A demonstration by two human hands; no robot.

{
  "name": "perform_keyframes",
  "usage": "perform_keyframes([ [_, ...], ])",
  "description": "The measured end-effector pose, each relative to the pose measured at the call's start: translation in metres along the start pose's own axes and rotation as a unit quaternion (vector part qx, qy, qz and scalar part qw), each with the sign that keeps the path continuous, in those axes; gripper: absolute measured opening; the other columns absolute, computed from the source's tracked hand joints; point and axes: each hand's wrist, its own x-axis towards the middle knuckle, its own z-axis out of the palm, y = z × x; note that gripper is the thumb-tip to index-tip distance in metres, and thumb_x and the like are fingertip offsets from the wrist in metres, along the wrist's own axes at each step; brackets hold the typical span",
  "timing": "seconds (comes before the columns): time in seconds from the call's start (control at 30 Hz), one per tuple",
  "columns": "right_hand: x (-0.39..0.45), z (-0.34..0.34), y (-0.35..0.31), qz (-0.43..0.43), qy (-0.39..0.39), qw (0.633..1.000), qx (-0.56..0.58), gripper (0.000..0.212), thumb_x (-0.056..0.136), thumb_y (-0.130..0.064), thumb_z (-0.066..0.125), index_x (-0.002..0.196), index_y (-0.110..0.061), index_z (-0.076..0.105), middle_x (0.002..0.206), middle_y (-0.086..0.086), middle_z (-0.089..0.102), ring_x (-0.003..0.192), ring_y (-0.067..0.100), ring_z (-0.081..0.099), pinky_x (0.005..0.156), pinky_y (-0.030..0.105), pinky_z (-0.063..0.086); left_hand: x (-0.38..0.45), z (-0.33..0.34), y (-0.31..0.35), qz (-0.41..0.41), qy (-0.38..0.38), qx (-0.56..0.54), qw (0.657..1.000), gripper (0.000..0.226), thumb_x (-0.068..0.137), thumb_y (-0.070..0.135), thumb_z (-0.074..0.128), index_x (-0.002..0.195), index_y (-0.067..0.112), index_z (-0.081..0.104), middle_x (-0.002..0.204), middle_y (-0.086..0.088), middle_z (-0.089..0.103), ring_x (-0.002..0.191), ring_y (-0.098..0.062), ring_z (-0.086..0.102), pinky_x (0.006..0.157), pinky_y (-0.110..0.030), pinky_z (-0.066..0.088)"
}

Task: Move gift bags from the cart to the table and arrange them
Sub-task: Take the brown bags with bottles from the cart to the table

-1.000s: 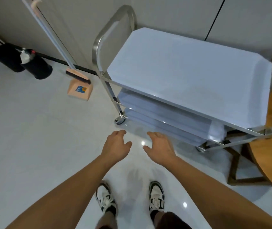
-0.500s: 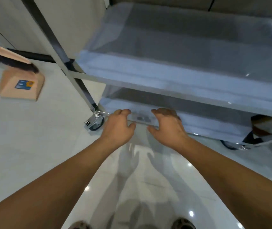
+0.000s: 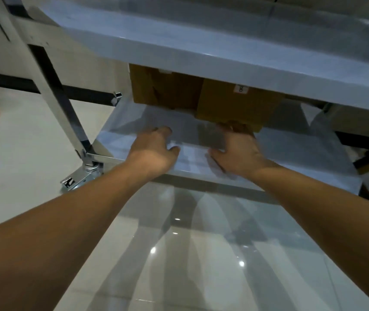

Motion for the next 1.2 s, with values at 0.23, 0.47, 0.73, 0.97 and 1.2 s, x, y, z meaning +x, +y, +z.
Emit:
perform_keyframes([
  [0.23,0.038,-0.026,0.011,0.130,0.079,0.987,-0.060,0.055,0.100,-0.035,0.054,0.150,-0.019,0.039,0.152,0.017,0.041,0.131,0.037,0.048,0.098,0.043,0.048,0.009,0.028,0.020,0.009,-0.016,-0.040,0.999,0.056,0.099,0.039,0.061,0.149,0.024,0.043,0.148,-0.006,0.050,0.111,-0.024,0.056,0.090,-0.032,0.045],
  [0.47,0.036,-0.031,0.028,0.118,0.178,0.976,-0.046,0.077,0.091,-0.035,0.062,0.156,-0.018,0.026,0.157,0.013,0.033,0.142,0.039,0.032,0.110,0.046,0.032,0.015,0.037,0.033,-0.018,-0.008,-0.165,0.986,0.056,0.098,0.037,0.063,0.149,0.025,0.043,0.150,-0.002,0.048,0.119,-0.023,0.055,0.098,-0.033,0.046],
  [0.73,-0.001,0.000,0.051,-0.058,0.315,0.944,-0.082,0.016,0.069,-0.017,0.083,0.082,-0.012,0.076,0.086,0.014,0.069,0.088,0.041,0.061,0.067,0.033,0.048,0.030,0.060,0.057,-0.121,-0.069,-0.587,0.798,0.078,0.080,0.057,0.074,0.145,0.025,0.047,0.135,-0.003,0.061,0.124,-0.024,0.058,0.107,-0.040,0.048],
  [0.97,-0.042,0.015,0.046,-0.197,0.286,0.931,0.115,0.018,0.075,0.004,0.070,0.076,-0.007,0.057,0.078,0.007,0.057,0.074,0.019,0.047,0.069,0.019,0.031,0.036,0.065,0.058,-0.179,-0.037,-0.695,0.696,0.026,0.105,0.007,0.044,0.125,0.015,0.059,0.109,-0.015,0.075,0.097,-0.027,0.075,0.091,-0.047,0.059],
  [1.2,-0.037,0.011,0.026,-0.080,0.115,0.990,0.008,0.067,0.085,-0.036,0.073,0.143,-0.022,0.042,0.136,0.004,0.052,0.108,0.026,0.060,0.081,0.039,0.057,0.032,0.060,0.055,-0.185,-0.016,-0.668,0.721,0.030,0.104,0.001,0.040,0.126,0.013,0.057,0.108,-0.016,0.074,0.095,-0.027,0.075,0.088,-0.044,0.060],
])
